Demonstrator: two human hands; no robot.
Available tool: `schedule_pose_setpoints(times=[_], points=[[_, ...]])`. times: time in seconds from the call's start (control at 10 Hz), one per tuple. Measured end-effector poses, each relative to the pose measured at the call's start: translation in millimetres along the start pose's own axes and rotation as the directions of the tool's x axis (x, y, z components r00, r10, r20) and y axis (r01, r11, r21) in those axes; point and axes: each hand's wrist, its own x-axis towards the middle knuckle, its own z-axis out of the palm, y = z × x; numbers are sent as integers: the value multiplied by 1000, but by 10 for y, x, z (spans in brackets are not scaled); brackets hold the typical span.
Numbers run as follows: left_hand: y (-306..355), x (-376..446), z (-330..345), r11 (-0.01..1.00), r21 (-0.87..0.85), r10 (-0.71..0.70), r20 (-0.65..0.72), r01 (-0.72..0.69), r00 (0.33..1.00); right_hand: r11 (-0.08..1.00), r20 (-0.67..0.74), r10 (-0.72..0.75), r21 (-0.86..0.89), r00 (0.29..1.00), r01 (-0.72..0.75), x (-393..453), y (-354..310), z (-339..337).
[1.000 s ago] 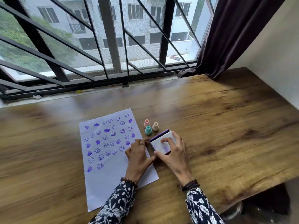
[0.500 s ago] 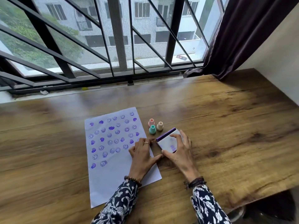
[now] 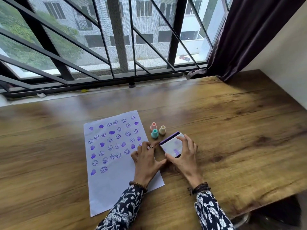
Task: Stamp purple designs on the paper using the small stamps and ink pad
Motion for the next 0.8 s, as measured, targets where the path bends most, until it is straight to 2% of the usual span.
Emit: schedule_pose_setpoints(times=[0.2,0.4,0.6,0.7,0.8], points=[[-17,-1,3,1000,19,0,13,0,1000,997,-4,5,78,1000,-5,29,6,2],[-9,15,1,1000,20,-8,24,8,1000,999,-17,40,-8,999,-40,96,-62,24],[-17,14,-3,1000,19,-2,43,1,999,999,-34,48,8,998,-48,42,-56,63],[-90,13,-19,998,21,59,62,-60,996,997,-40,64,42,997,-62,32,-62,108],[-161,-19,-41,995,-43,90,47,-88,995,999,-115,33,45,993,-28,-50,-119,163]])
